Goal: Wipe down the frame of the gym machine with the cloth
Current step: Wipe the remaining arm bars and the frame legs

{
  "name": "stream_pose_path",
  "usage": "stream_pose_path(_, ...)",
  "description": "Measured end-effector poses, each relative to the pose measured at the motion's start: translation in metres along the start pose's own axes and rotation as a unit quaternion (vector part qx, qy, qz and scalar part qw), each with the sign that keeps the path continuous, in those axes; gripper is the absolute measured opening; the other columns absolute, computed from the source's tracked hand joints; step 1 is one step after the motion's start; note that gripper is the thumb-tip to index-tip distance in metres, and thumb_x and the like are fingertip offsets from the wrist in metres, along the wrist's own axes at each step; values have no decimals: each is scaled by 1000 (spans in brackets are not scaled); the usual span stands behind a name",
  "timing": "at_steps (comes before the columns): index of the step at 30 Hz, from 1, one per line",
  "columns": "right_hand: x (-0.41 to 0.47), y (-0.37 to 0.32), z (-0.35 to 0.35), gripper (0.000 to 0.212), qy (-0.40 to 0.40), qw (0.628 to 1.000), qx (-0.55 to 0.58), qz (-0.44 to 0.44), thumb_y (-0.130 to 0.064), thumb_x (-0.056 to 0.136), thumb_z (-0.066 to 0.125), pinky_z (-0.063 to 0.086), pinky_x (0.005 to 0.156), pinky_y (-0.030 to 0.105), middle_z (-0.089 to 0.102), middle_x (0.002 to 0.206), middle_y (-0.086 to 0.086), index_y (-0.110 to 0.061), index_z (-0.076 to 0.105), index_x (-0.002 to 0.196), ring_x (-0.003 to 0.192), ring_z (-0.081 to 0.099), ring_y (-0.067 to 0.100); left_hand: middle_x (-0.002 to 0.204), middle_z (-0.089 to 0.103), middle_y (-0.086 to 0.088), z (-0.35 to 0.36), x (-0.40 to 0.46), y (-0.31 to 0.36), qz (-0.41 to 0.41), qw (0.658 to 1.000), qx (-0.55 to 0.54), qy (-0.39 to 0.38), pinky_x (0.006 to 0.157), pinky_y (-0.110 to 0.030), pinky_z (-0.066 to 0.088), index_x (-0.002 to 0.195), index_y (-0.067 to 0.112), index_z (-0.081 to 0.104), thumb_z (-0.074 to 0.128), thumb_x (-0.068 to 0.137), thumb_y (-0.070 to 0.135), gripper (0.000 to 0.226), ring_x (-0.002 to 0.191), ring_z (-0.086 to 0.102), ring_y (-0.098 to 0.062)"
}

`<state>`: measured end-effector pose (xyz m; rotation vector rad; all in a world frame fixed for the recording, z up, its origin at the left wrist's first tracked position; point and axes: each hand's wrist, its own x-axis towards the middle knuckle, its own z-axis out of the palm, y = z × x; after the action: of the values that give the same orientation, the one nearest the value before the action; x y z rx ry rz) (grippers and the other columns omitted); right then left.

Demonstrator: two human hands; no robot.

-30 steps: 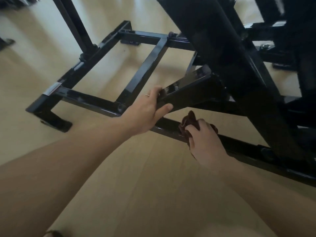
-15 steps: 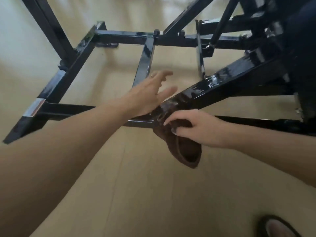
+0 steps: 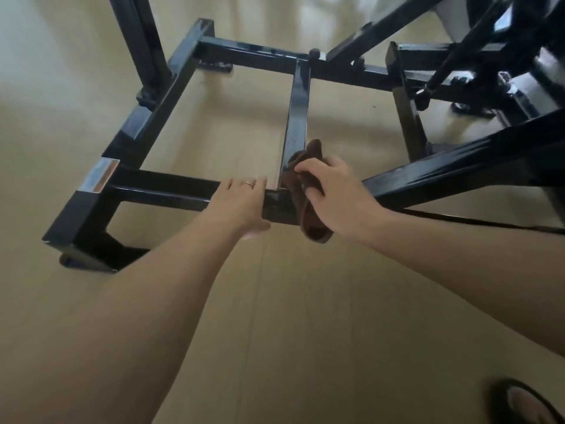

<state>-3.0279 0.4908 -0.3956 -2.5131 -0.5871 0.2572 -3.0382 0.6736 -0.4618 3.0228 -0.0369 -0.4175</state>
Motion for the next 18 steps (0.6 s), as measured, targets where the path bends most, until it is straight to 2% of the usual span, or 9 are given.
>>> stream_pose_path(2,6,-2,15,34,5,1000,12,23,-13,104,55,52,103,49,49,137,8,-21,56,137,117,55,31,154,43,-8,9,0,-7,17,999,42,27,119,-41,25,151,15,33,61,91,49,75,141,39,-27)
stream_pose_path(5,12,-1,35,30,22,999,-23,27,-15,104,54,52,102,45,51,133,7,-22,57,133,114,56,29,148,48,-5,14,6,-19,34,997,36,54,117,-40,29,146,19,39,63,90,54,70,136,45,-27)
stream_pose_path(8,21,3,53,30,40,994,-94,-27,-19,103,56,51,99,38,54,129,7,-19,58,133,112,55,24,145,49,-4,18,12,-23,34,997,2,68,113,-40,32,144,22,40,67,87,55,71,135,43,-28)
stream_pose_path(12,36,12,72,31,44,971,-215,-91,-32,102,50,43,107,42,61,125,7,-20,62,127,119,55,27,138,52,-3,25,18,-19,17,995,0,98,105,-39,35,133,20,43,63,86,54,61,130,46,-28)
stream_pose_path(15,46,18,81,33,67,957,-262,-101,-37,100,42,44,102,43,63,113,7,-20,66,117,109,58,30,130,55,1,24,21,-21,0,993,-21,114,101,-37,35,126,23,45,63,83,55,56,125,50,-25)
stream_pose_path(18,58,23,86,26,86,955,-265,-99,-31,97,51,46,95,44,62,104,9,-16,67,109,99,59,31,123,57,3,20,23,-20,-7,993,-46,104,101,-38,35,120,26,47,63,83,55,50,120,53,-24)
